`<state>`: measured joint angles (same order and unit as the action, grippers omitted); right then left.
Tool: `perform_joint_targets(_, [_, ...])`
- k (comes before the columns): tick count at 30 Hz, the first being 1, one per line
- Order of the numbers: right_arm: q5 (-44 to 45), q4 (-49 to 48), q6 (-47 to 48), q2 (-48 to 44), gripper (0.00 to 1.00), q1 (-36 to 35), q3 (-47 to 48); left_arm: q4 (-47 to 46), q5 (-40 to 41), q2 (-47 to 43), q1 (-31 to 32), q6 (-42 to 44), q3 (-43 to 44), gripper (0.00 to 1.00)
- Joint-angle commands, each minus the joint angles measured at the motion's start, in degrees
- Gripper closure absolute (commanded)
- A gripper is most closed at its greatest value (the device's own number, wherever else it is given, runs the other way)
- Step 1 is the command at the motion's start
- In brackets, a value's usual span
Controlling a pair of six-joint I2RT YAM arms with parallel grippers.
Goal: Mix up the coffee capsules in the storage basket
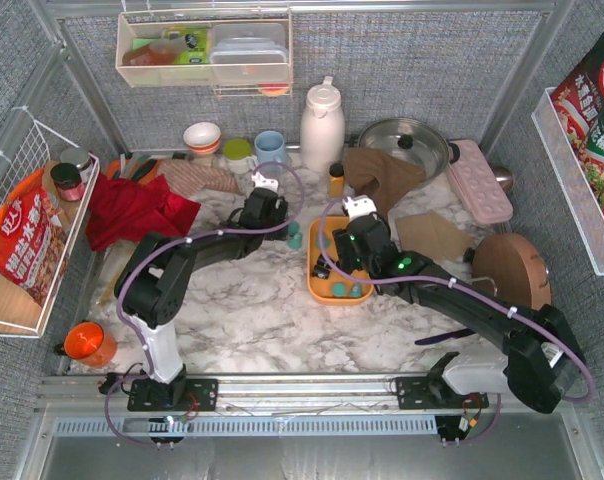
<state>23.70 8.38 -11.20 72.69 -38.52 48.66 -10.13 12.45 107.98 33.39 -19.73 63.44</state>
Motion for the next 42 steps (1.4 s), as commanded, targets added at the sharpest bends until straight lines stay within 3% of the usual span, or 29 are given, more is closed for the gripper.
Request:
perform_joint_targets(1, [-0.4,-0.7,0.3,0.4,0.32,0.0,0.1,3.9,1.8,-1.5,1.1,-1.0,-0.3,0.27])
perform_joint_targets(9, [-1.5,-0.8,0.1,0.8,0.32,0.0,0.2,5.0,4.6,-4.9,2.9,-1.4,-1.1,0.27])
perform_joint_targets(28, [-2.3,-0.9,0.5,-1.6,0.32,-0.1,-2.1,6.3,4.3,2.9,3.8,-3.3,4.9,0.35])
perform_joint_targets(42, [-2.9,-1.4,0.3,-1.6,0.32,0.0,-2.6,7.0,6.6,4.3,4.2,-3.3,4.3,0.38])
